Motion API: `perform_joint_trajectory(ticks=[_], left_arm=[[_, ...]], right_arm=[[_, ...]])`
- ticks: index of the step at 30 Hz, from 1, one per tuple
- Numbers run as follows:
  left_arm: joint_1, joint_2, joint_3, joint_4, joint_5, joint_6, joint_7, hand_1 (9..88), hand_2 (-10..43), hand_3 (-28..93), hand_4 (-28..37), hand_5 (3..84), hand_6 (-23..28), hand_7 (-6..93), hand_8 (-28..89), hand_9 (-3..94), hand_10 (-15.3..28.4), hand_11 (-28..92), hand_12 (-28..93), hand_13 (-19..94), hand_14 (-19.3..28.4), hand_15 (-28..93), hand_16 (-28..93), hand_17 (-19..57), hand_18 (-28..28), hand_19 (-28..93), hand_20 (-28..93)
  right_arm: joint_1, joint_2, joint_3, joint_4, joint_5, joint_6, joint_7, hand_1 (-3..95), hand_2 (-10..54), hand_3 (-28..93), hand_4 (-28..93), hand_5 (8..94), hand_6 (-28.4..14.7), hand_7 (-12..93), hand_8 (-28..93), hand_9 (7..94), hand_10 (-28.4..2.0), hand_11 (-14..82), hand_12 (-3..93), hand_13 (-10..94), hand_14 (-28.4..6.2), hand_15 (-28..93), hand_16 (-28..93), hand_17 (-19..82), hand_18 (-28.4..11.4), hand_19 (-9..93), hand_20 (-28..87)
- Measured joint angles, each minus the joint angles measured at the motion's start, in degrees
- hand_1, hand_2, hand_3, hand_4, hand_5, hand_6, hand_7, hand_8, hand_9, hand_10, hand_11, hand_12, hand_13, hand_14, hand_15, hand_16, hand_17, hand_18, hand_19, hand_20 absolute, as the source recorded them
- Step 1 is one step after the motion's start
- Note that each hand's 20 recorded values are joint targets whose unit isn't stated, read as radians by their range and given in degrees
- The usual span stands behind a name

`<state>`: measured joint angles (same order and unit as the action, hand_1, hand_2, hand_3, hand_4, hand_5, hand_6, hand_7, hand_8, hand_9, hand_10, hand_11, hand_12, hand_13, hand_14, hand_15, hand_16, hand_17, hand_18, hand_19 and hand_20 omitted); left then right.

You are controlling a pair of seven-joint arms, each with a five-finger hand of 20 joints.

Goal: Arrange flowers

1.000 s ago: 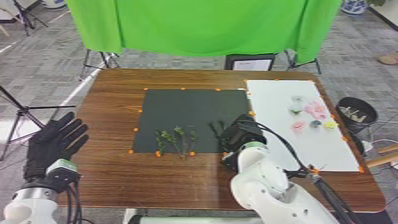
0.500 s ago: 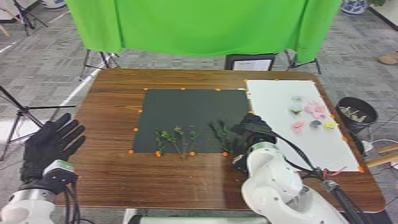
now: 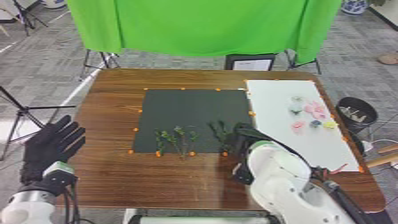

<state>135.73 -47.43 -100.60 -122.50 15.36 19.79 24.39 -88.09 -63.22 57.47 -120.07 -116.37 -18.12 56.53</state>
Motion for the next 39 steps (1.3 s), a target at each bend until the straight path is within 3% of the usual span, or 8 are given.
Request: perform_joint_trajectory(ticks=[9,13,17,21,24,27,31,39], left_arm=[[-0.32,-0.33,0.34,0.48,-1.18,-0.04,-0.11,27.4,12.9,75,-26.8,41.0,10.6,14.0,-9,34.2,17.1,21,12,22,16.9,38,-6,-8.2,16.6,39,9],[-0.08,-0.39,0.06,0.48,-1.56,-0.04,0.0,27.4,12.9,75,-26.9,41.0,10.6,14.0,-9,34.1,17.1,21,13,22,17.0,38,-6,-8.2,16.6,39,9],[0.07,-0.45,-0.04,0.44,-1.61,-0.04,0.03,27.3,12.9,76,-26.8,41.0,10.6,13.9,-9,34.1,17.1,21,13,22,17.0,38,-6,-8.3,16.6,39,9],[0.1,-0.46,-0.08,0.4,-1.62,-0.13,0.08,27.3,13.0,75,-26.8,41.0,10.6,13.9,-8,34.1,17.1,21,13,22,17.0,38,-7,-8.3,16.6,39,9],[0.11,-0.43,-0.09,0.34,-1.6,-0.16,0.23,27.3,12.9,75,-26.8,40.8,10.5,13.8,-8,33.9,17.2,21,13,22,17.0,37,-7,-8.3,16.6,39,9],[0.13,-0.27,-0.09,0.04,-1.97,-0.16,0.78,27.2,12.9,75,-26.8,40.8,10.5,13.7,-8,33.8,17.2,21,13,22,17.0,37,-6,-8.3,16.6,39,9],[0.26,0.13,-0.1,-0.48,-1.94,-0.46,1.43,27.2,12.8,75,-26.9,40.7,10.5,13.6,-8,33.8,17.1,21,13,22,17.0,37,-6,-8.3,16.6,39,9],[0.1,0.58,-0.24,-1.19,-2.34,-1.15,2.5,27.2,12.7,76,-26.9,40.8,10.6,13.5,-8,33.2,16.9,21,13,21,16.9,37,-6,-8.3,16.6,39,9]], right_arm=[[-0.38,0.03,-1.87,0.17,-5.73,1.58,0.09,31.8,21.9,77,-17,76.9,-6.1,14,-8,81.6,-19.3,21.8,21.7,80,-13.7,58,30,48,-25.4,93,33],[-0.46,0.83,-2.31,0.17,-8.41,3.65,0.13,25.9,16.1,75,-17,77.7,-6.4,16,-9,82.3,-19.5,21.7,21.2,81,-13.1,56,29,49,-25.6,93,31],[-0.47,3.43,-4.85,0.16,-19.15,13.98,-0.68,24.6,13.7,74,-17,76.7,-6.8,17,-10,79.3,-20.2,19.1,19.7,81,-13.2,52,27,49,-25.1,93,30],[-0.69,6.03,-2.81,-0.27,-26.72,21.71,-1.52,30.6,4.9,75,-19,64.9,-6.7,15,-10,62.6,-18.9,11.6,15.3,73,-13.3,51,26,43,-22.8,92,28],[-2.0,6.85,5.03,-0.51,-23.32,19.77,-4.93,33.8,-3.0,75,-24,53.9,-7.3,12,-11,50.3,-18.3,9.4,13.4,64,-15.0,54,22,39,-23.9,90,28],[-3.15,8.46,13.69,-0.36,-13.72,11.91,-10.4,37.1,-9.2,74,-28,48.4,-6.7,12,-11,45.7,-16.9,8.9,12.9,60,-15.3,57,20,36,-24.4,89,30],[-3.75,12.72,18.28,1.04,-8.23,1.68,-10.66,40.8,-9.5,74,-28,46.6,-6.4,12,-11,43.3,-15.5,8.1,12.5,58,-14.6,58,20,34,-24.3,87,31],[-5.83,15.64,20.64,4.48,-13.86,-1.57,-10.85,51.0,-9.5,77,-28,45.3,-5.6,12,-12,42.3,-13.6,8.1,11.2,59,-11.7,56,27,34,-24.0,84,35]])
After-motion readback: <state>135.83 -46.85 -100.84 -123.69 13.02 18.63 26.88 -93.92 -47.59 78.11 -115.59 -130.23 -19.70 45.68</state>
